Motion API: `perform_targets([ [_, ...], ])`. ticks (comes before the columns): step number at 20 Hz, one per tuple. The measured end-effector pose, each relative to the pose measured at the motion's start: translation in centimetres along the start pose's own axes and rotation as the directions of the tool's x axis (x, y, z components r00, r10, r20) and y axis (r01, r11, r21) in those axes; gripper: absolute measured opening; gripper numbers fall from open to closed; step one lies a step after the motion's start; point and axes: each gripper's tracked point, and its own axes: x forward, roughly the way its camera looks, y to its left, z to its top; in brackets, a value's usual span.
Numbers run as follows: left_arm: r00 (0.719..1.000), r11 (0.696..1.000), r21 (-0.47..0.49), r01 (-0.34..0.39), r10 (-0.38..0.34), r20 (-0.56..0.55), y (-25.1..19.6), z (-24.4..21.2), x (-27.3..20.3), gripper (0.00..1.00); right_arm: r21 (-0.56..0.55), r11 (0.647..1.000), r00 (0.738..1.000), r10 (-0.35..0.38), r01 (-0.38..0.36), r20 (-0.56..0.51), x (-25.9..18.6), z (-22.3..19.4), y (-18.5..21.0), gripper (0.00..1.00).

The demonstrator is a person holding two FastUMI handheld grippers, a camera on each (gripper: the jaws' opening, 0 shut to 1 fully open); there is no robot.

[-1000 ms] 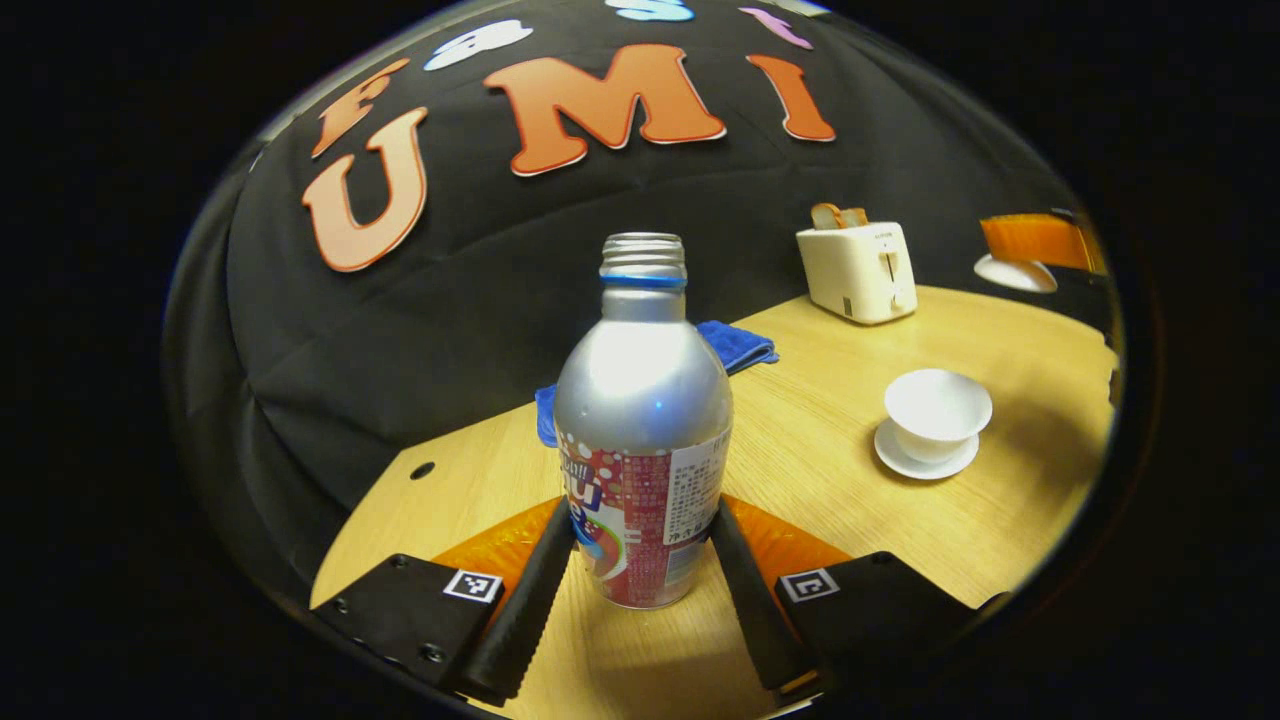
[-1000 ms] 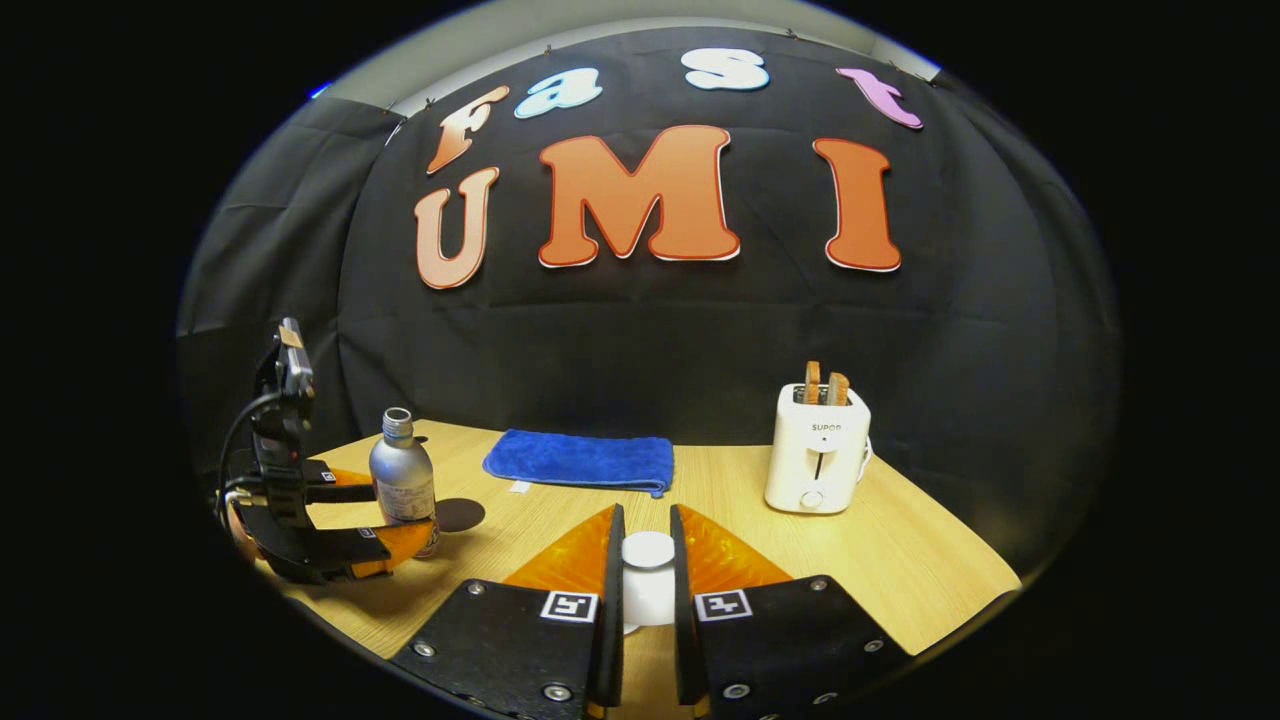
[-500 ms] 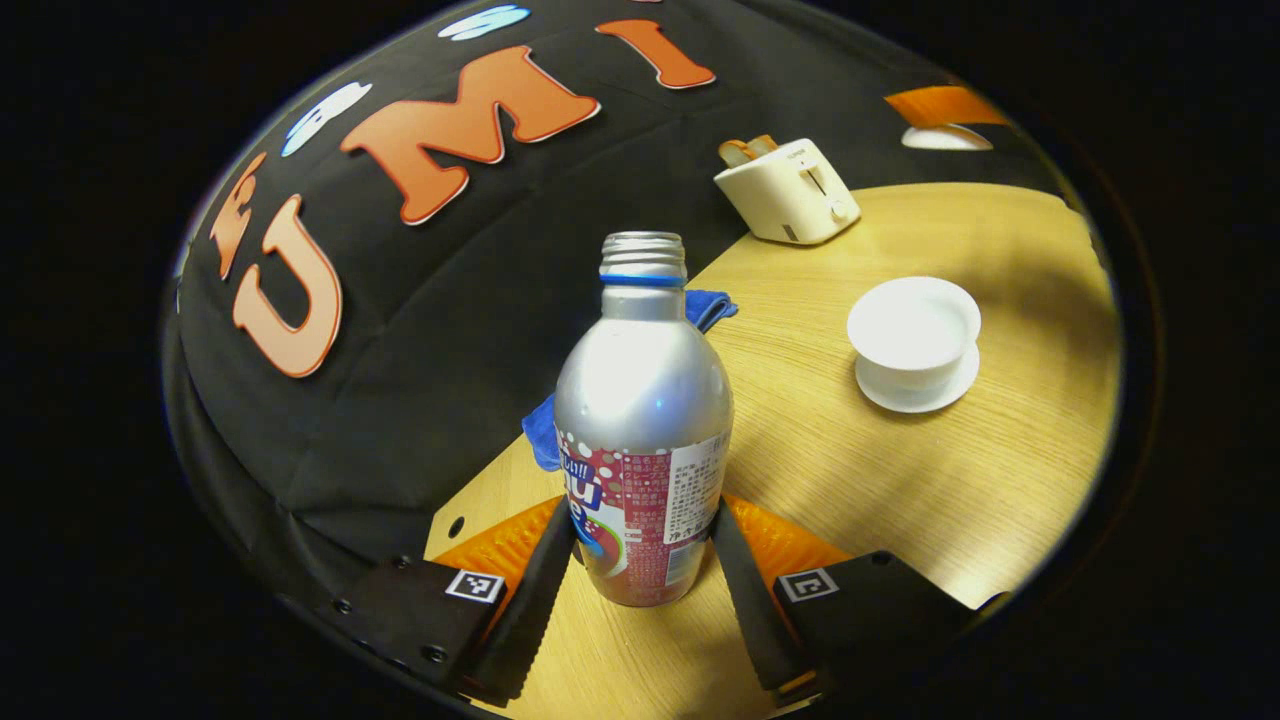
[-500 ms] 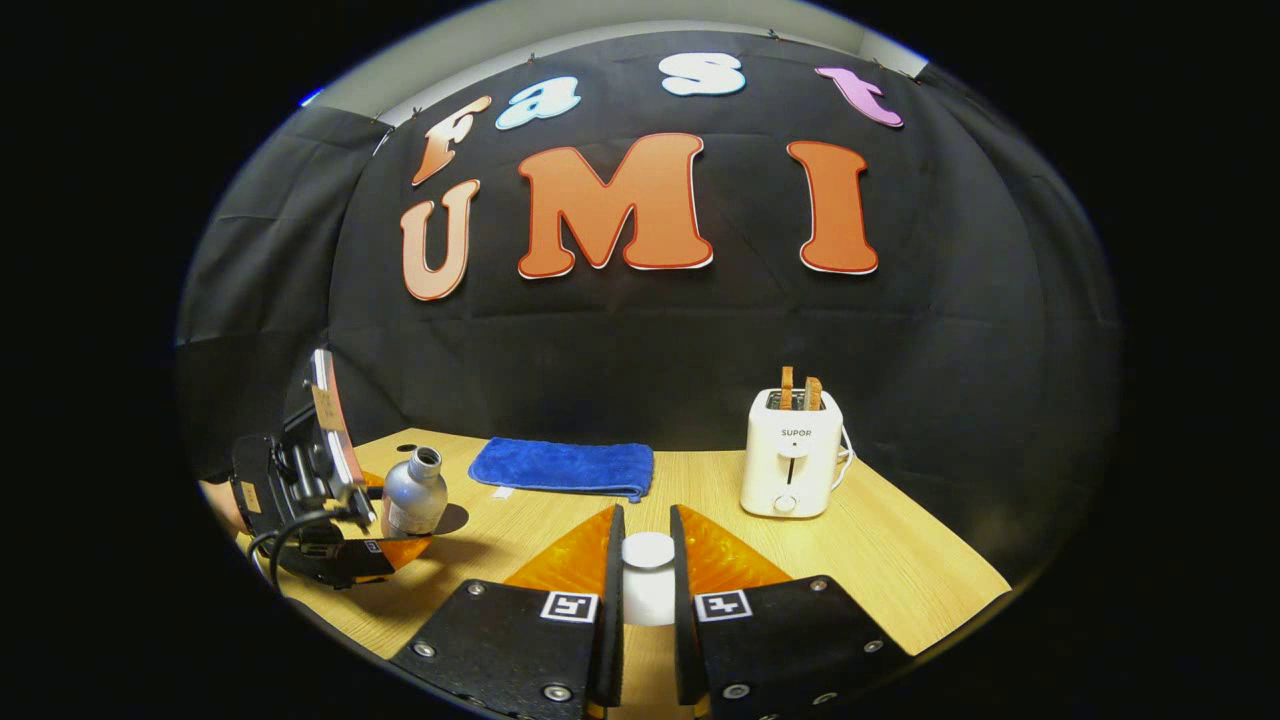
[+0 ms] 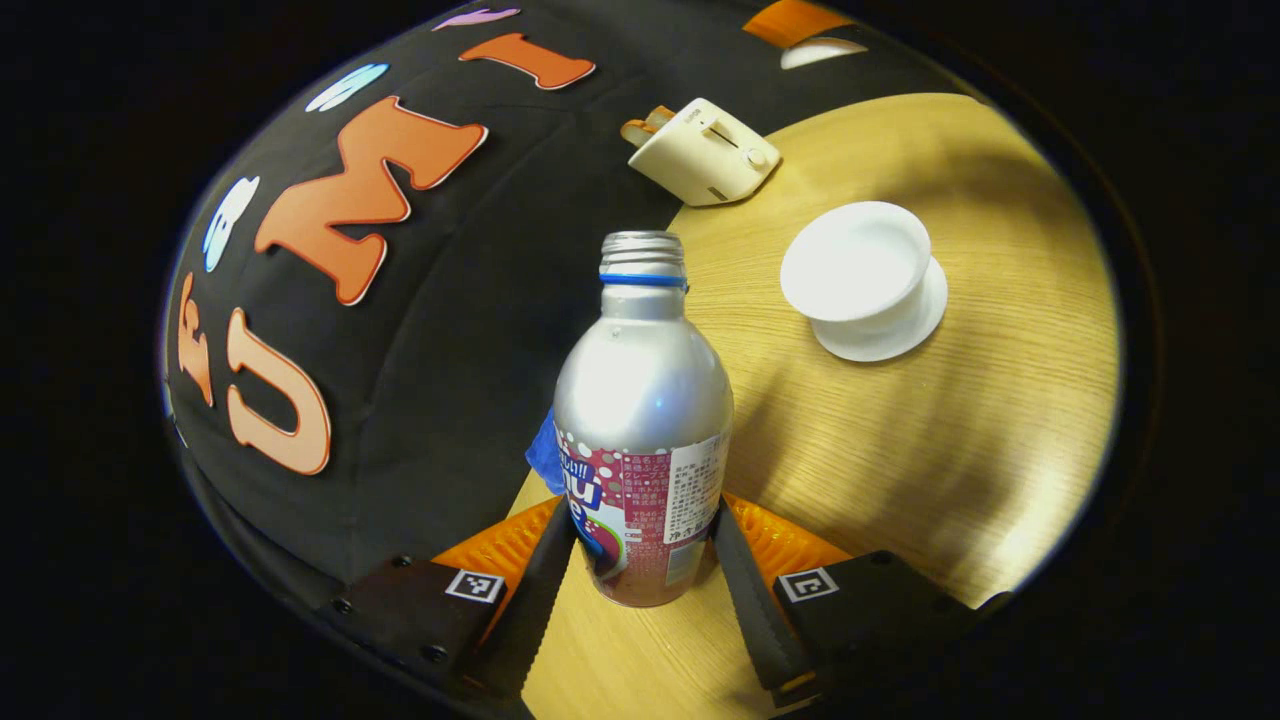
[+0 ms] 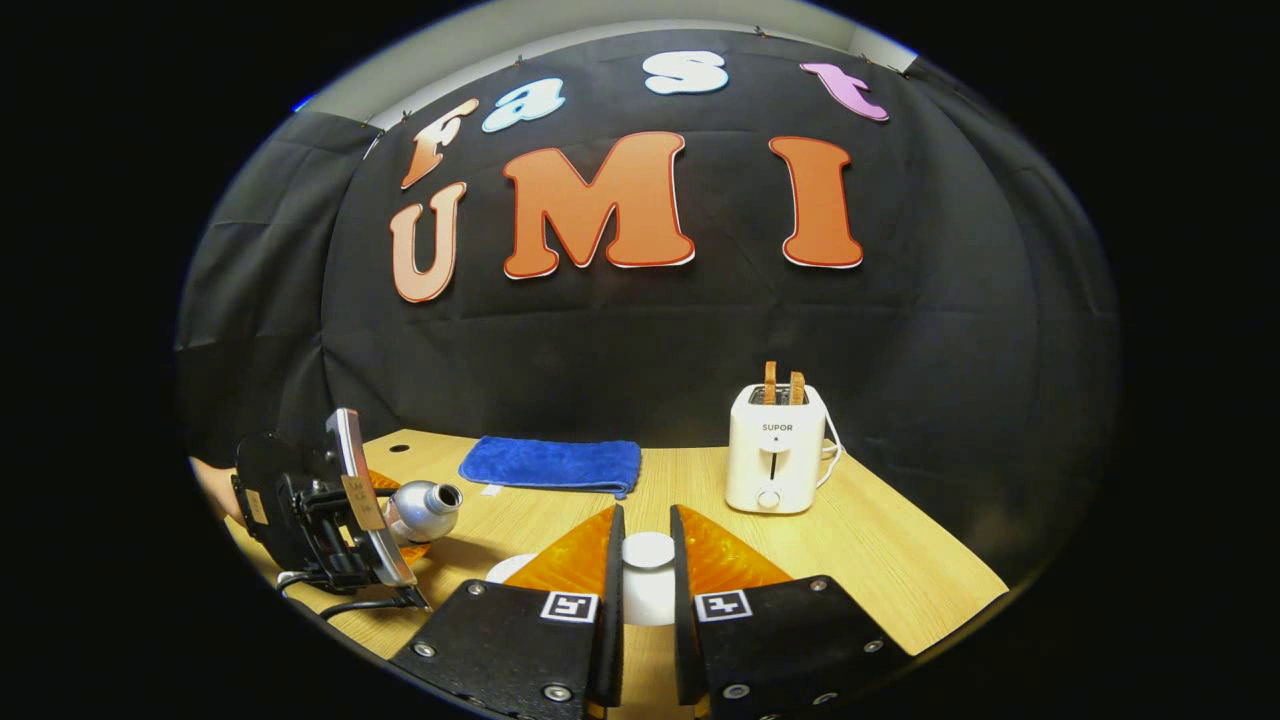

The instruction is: Open the teacup lid with one hand, grasp the water bottle and pour water into the teacup with the other hand; after pouring, place the water bottle on the coaster and then close the teacup lid.

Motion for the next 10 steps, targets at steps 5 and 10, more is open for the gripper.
perform_targets([
  [5, 1.0, 0.992, 0.123, 0.005, -0.003, -0.016, 0.13, 0.61, -0.08, 0.84, -0.017, 1.0, 1.0, -0.005, 0.005, -0.004, -0.28, -0.13, -0.42, 0.21],
  [10, 1.0, 0.971, 0.24, 0.011, -0.003, -0.031, 0.88, 0.75, -0.36, 0.84, -0.044, 0.999, 1.0, -0.005, 0.004, -0.01, -0.65, -0.44, -0.51, 0.21],
])
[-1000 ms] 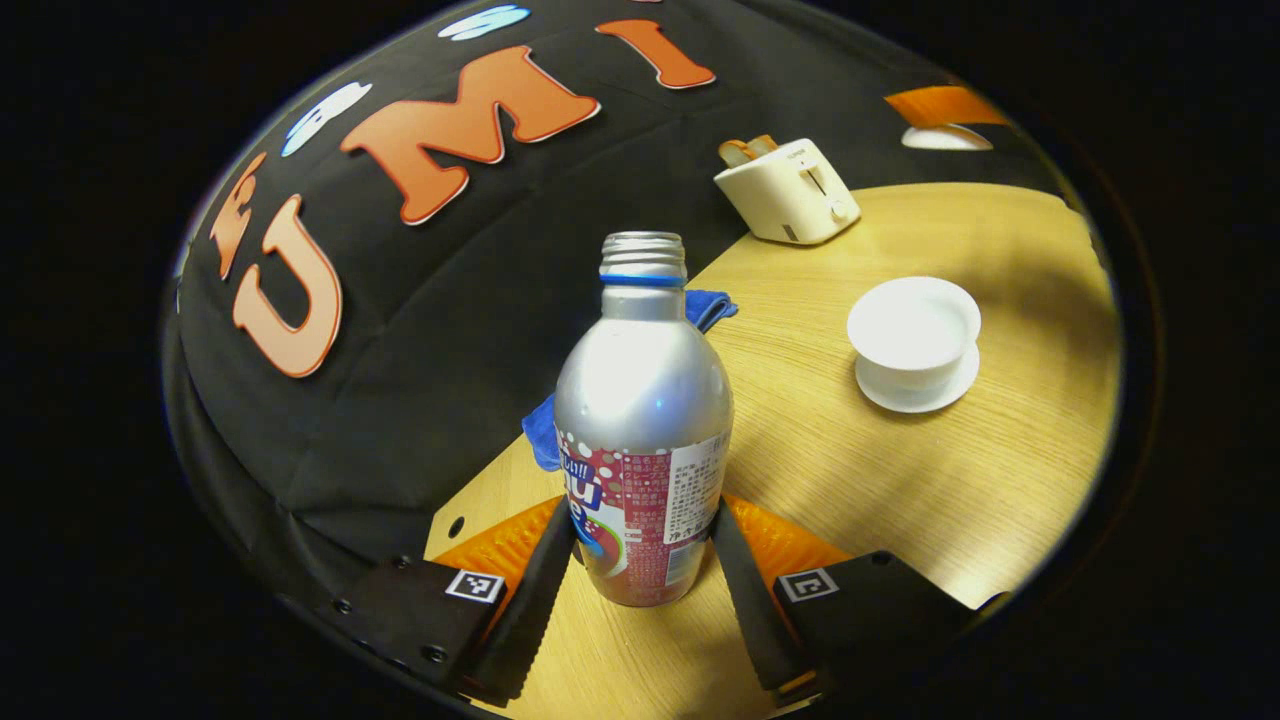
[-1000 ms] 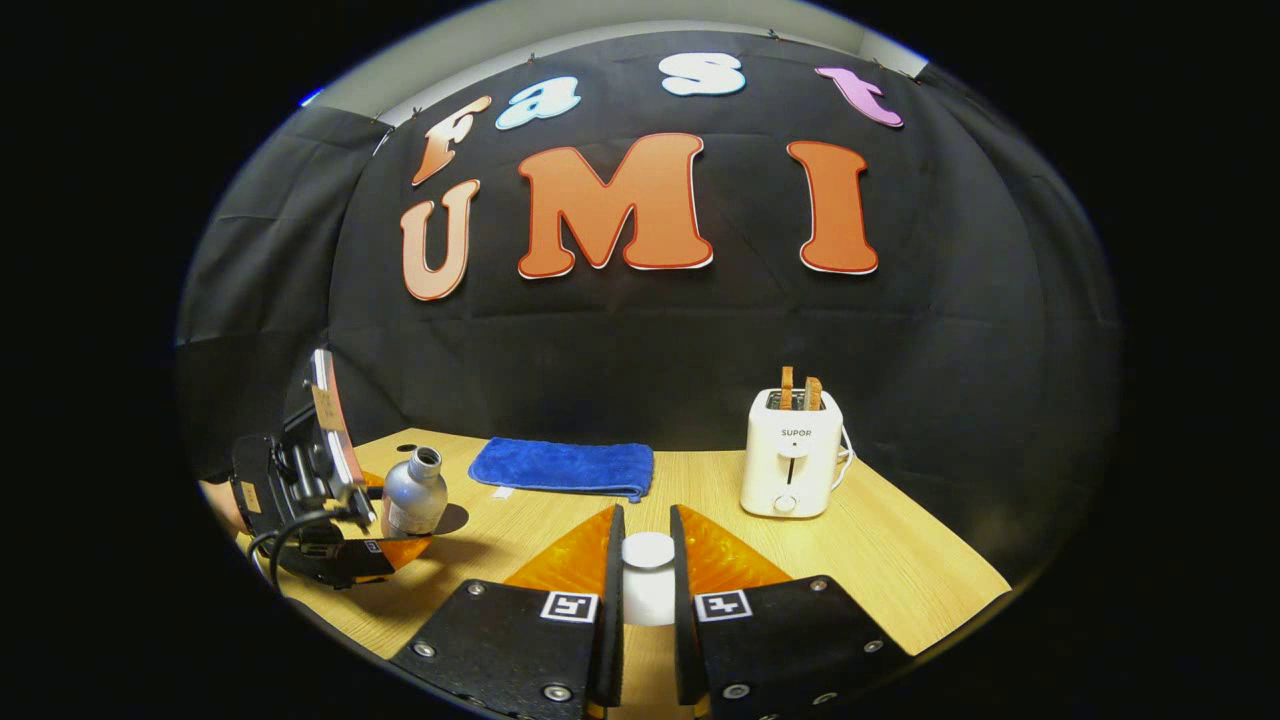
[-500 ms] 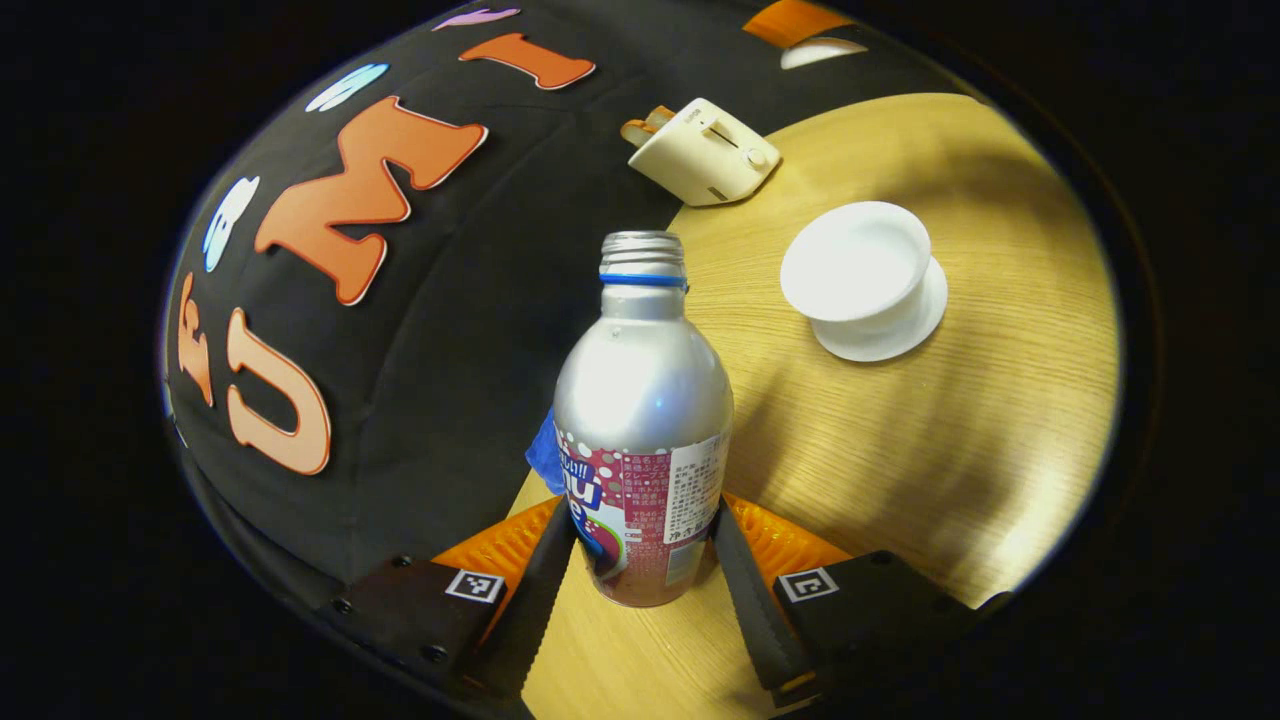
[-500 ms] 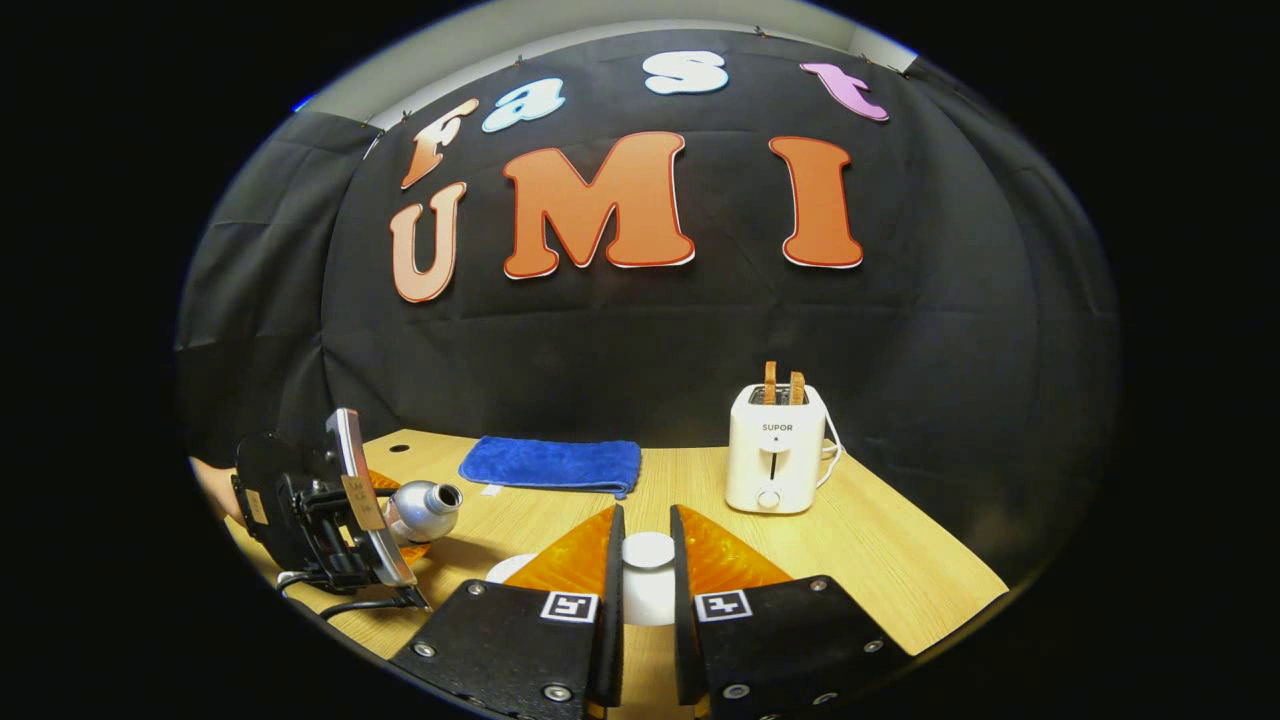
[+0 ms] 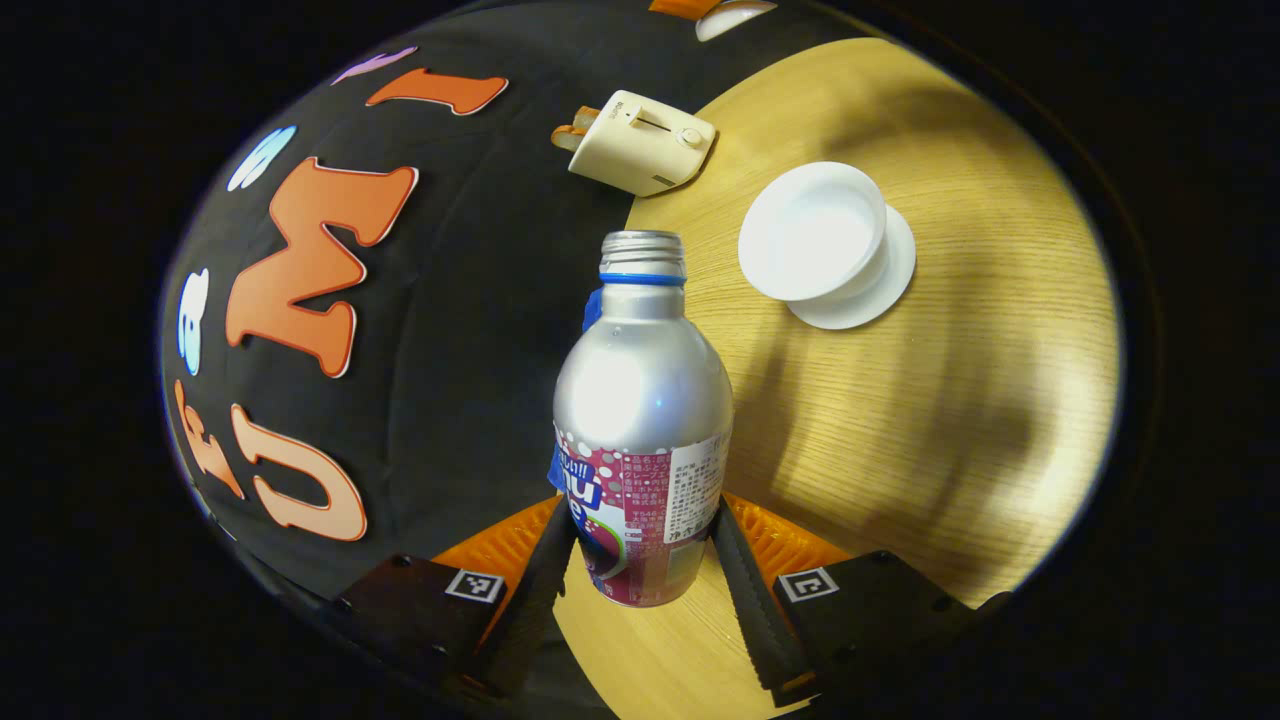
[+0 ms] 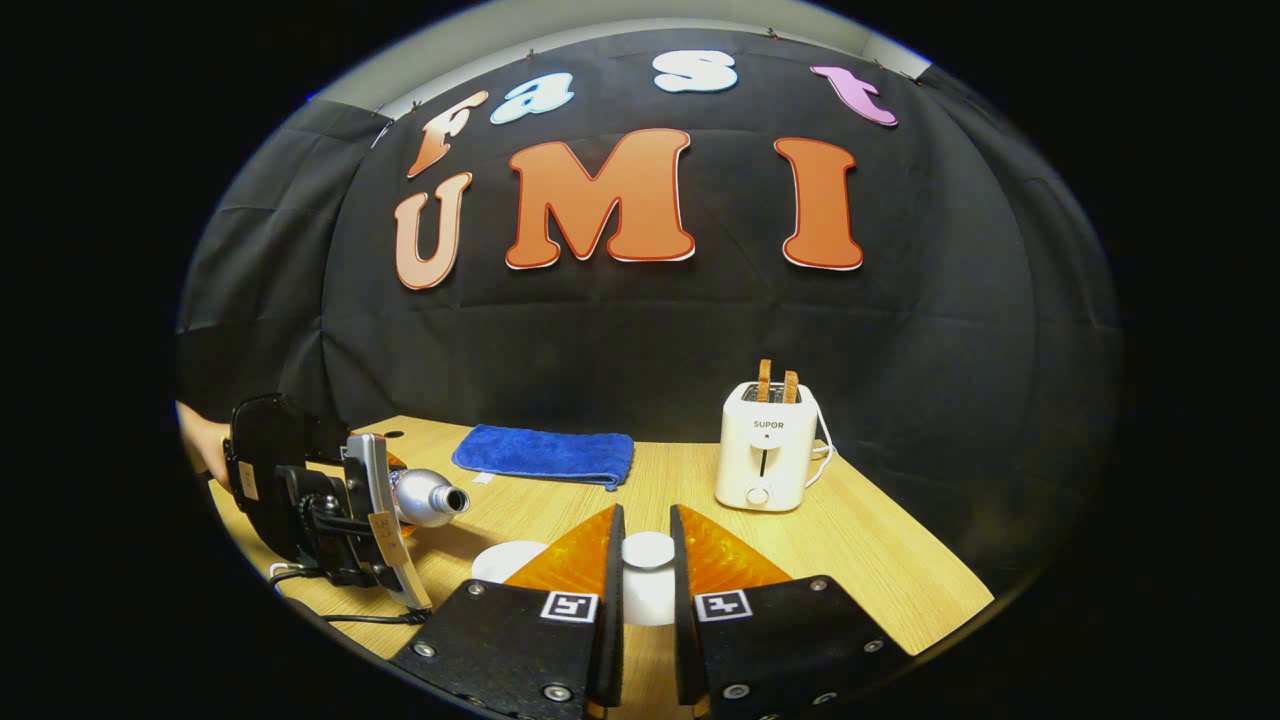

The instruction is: Open the teacup lid with one hand, grasp the water bottle and pour water into the teacup with the other hand; after pouring, place the water bottle on the coaster and then close the teacup lid.

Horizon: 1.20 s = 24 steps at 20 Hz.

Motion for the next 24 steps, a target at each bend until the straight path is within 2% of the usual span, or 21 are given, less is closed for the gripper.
perform_targets([
  [5, 1.0, 0.993, 0.115, 0.013, -0.01, -0.027, 0.5, -0.2, -0.2, 0.84, -0.015, 1.0, 1.0, 0.005, -0.005, 0.004, -0.4, -0.1, -0.1, 0.21],
  [12, 0.997, 0.965, 0.261, 0.04, -0.023, -0.068, 1.3, -0.4, -0.1, 0.82, -0.018, 1.0, 1.0, 0.015, -0.015, 0.001, -0.8, -0.5, -0.2, 0.21],
  [16, 0.996, 0.932, 0.36, 0.036, -0.004, -0.091, 2.2, -0.3, -0.3, 0.83, -0.003, 1.0, 1.0, 0.013, -0.013, 0.004, -0.9, -0.7, -0.7, 0.21],
  [24, 0.994, 0.865, 0.5, 0.04, 0.016, -0.106, 3.2, 0.6, -0.6, 0.83, 0.023, 1.0, 1.0, -0.002, 0.002, 0.003, -1.0, -1.1, -2.4, 0.21],
])
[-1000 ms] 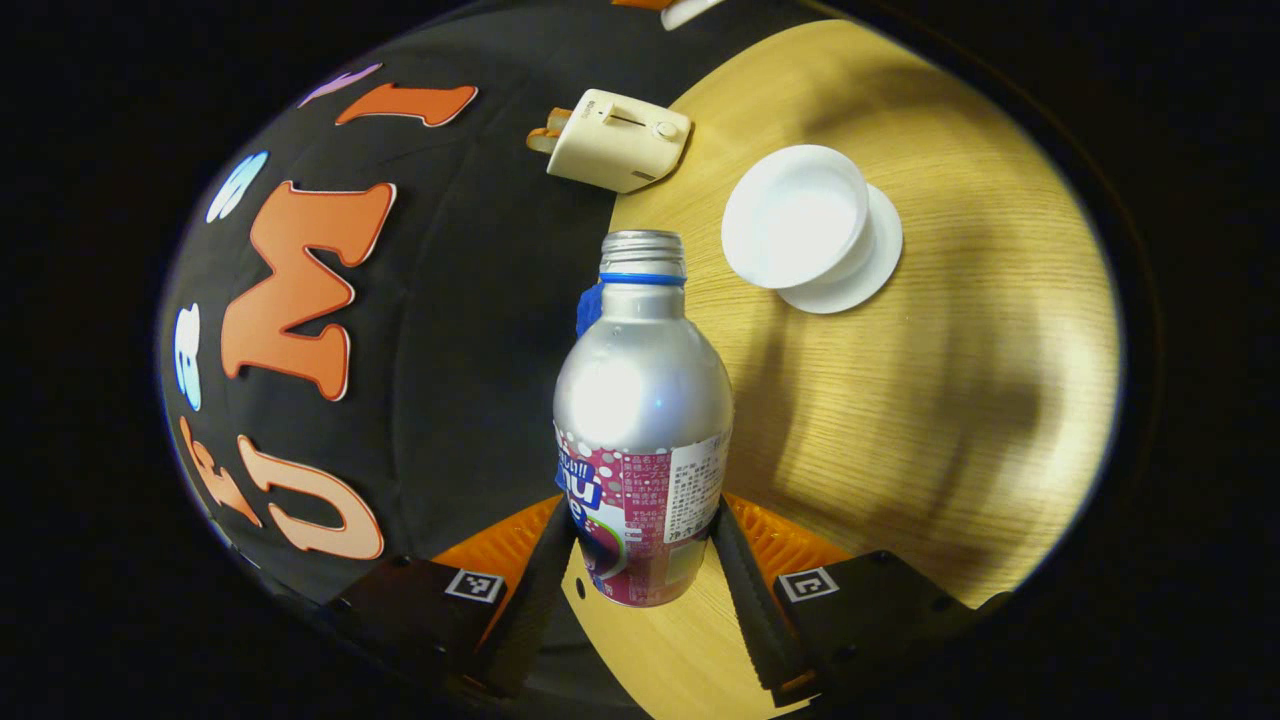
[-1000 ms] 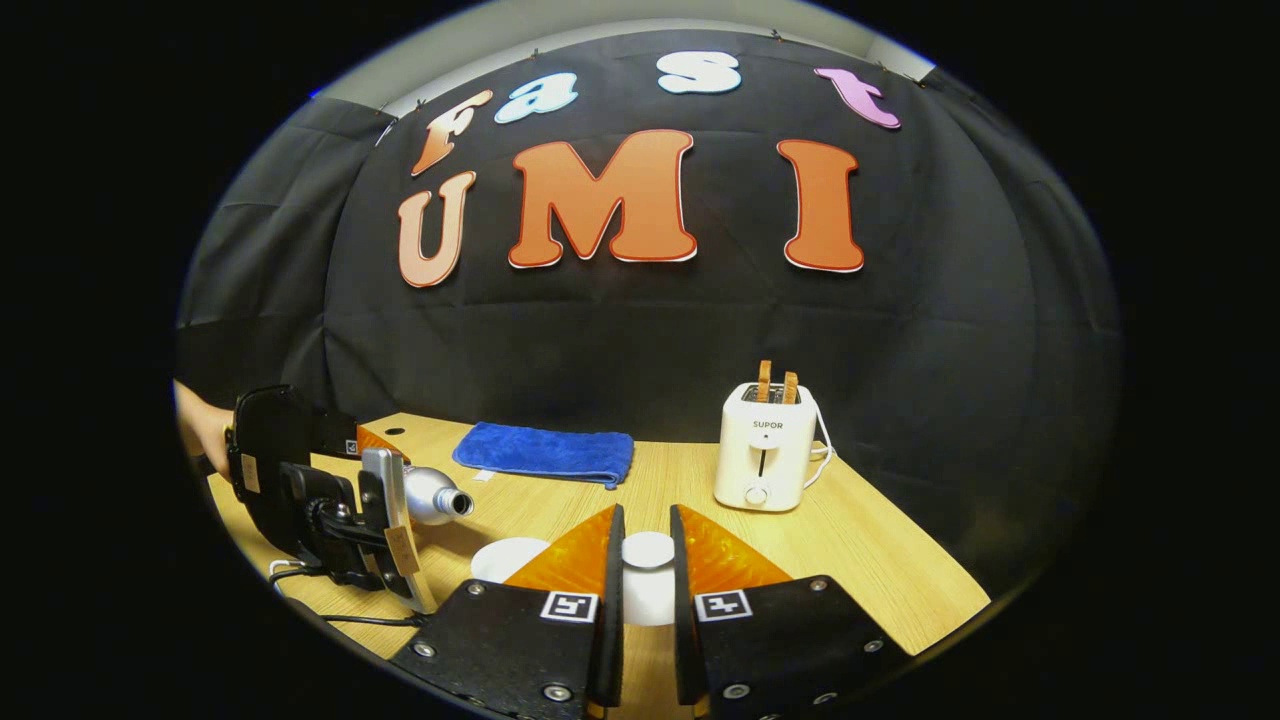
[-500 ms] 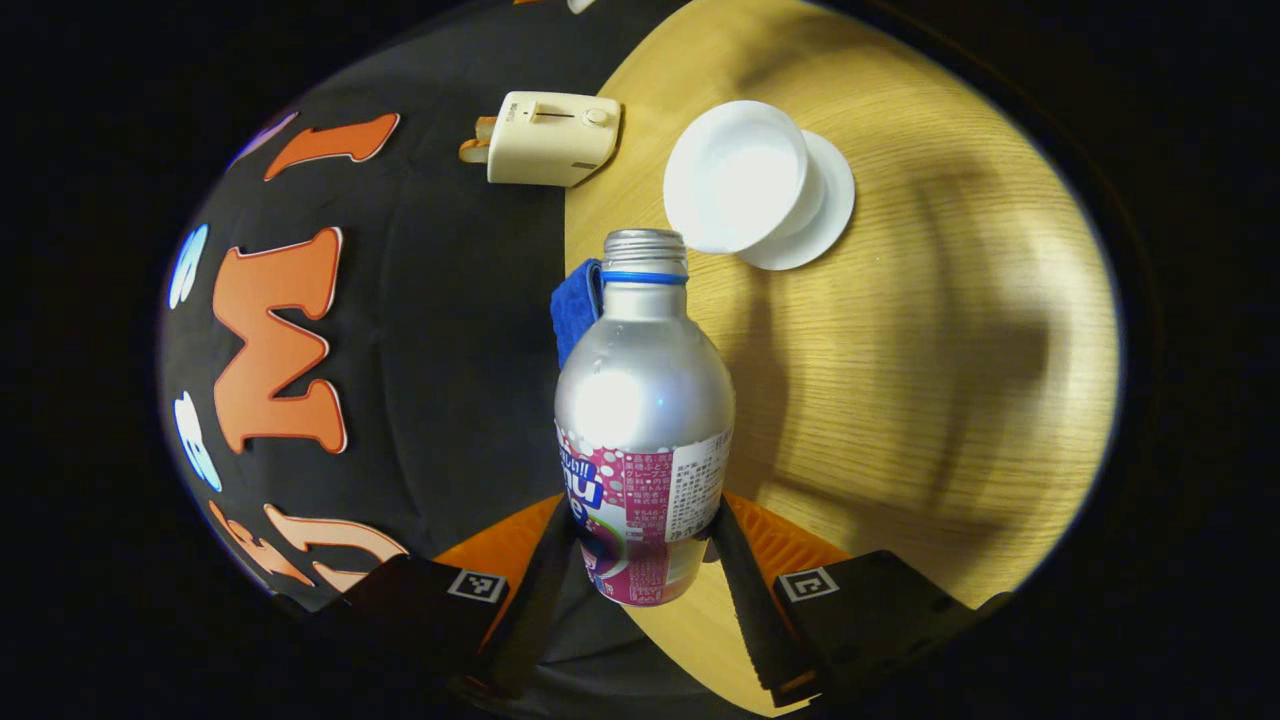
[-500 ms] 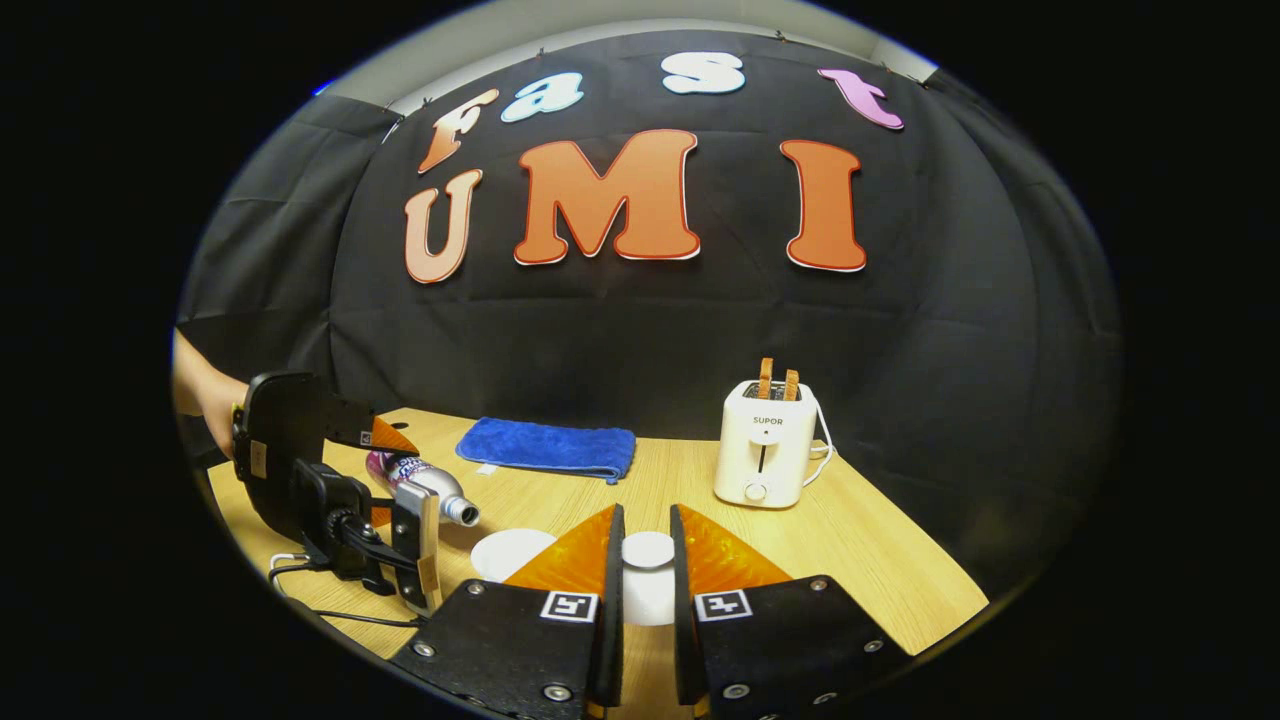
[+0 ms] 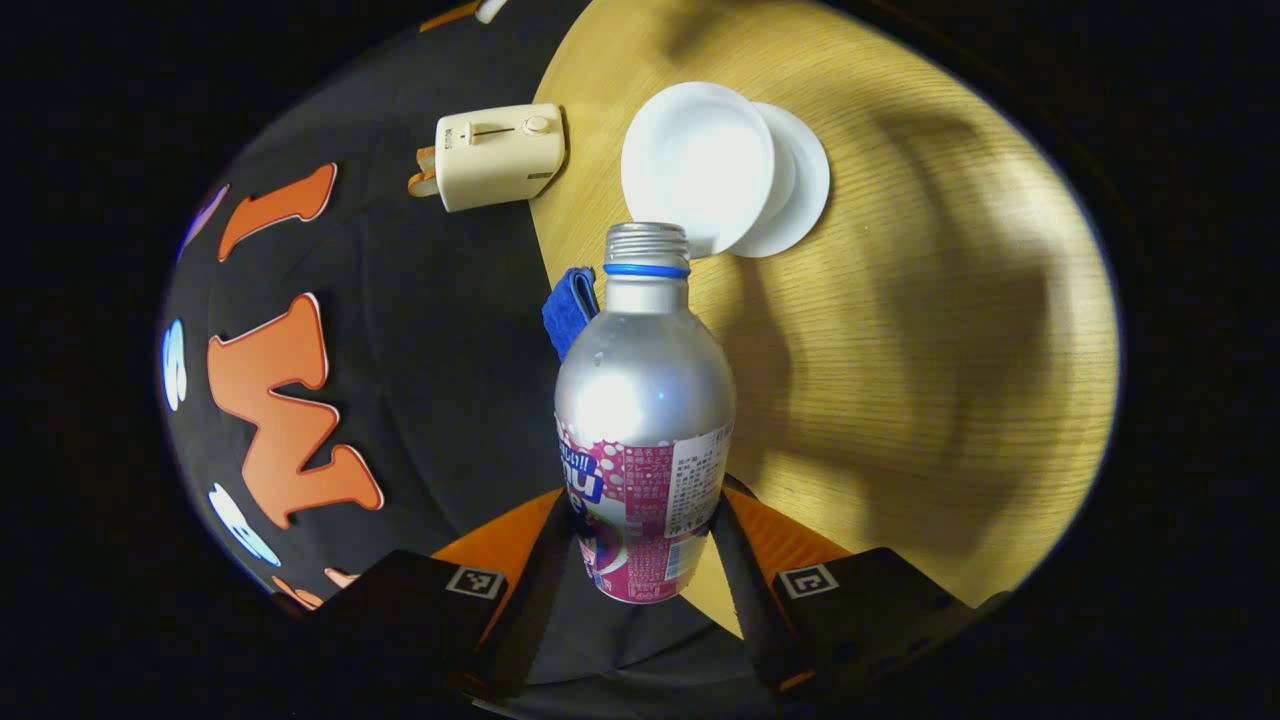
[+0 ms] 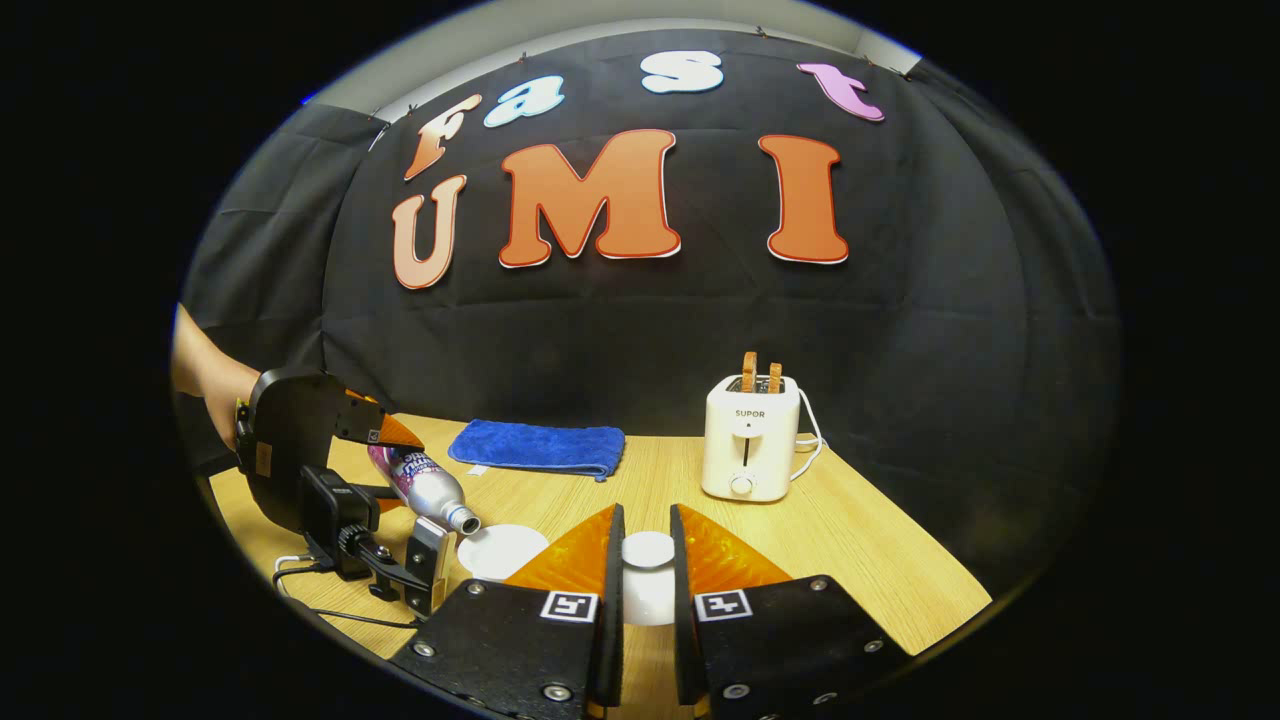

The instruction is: Open the teacup lid with one hand, grasp the water bottle and pour water into the teacup with the other hand; after pouring, place the water bottle on the coaster and then close the teacup lid.

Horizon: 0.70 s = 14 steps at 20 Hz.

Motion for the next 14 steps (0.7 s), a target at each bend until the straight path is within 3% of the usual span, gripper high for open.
perform_targets([
  [6, 1.0, 0.995, 0.104, -0.011, 0.013, -0.019, 1.2, 0.1, -0.1, 0.84, 0.007, 1.0, 1.0, -0.003, 0.003, -0.003, -0.3, -0.6, -0.5, 0.21],
  [14, 0.998, 0.987, 0.152, -0.044, 0.049, -0.031, 2.5, -0.2, -0.8, 0.83, 0.016, 1.0, 1.0, 0.002, -0.002, 0.0, -0.1, -0.6, -0.7, 0.22],
])
